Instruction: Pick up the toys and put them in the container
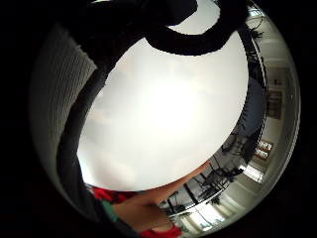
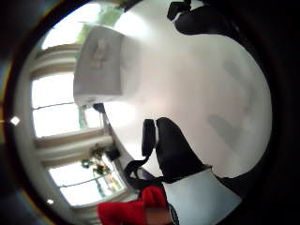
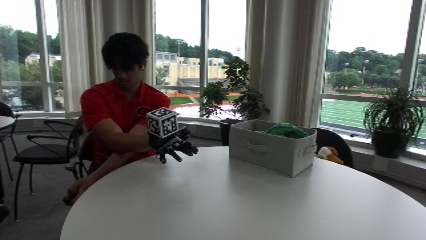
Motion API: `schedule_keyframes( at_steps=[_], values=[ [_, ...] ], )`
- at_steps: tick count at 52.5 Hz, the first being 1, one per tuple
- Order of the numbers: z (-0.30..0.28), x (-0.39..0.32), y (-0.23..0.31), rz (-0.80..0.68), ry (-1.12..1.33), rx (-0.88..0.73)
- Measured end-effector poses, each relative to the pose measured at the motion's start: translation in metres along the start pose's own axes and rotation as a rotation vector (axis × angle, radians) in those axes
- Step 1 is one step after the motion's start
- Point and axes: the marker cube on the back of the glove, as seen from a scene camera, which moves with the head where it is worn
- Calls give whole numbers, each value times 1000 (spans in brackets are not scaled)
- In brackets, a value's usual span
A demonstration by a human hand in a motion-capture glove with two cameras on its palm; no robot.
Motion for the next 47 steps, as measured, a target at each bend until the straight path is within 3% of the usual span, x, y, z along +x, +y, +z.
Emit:
schedule_keyframes(
  at_steps=[47],
  values=[
    [-1,2,2,-16,-11,6]
  ],
)
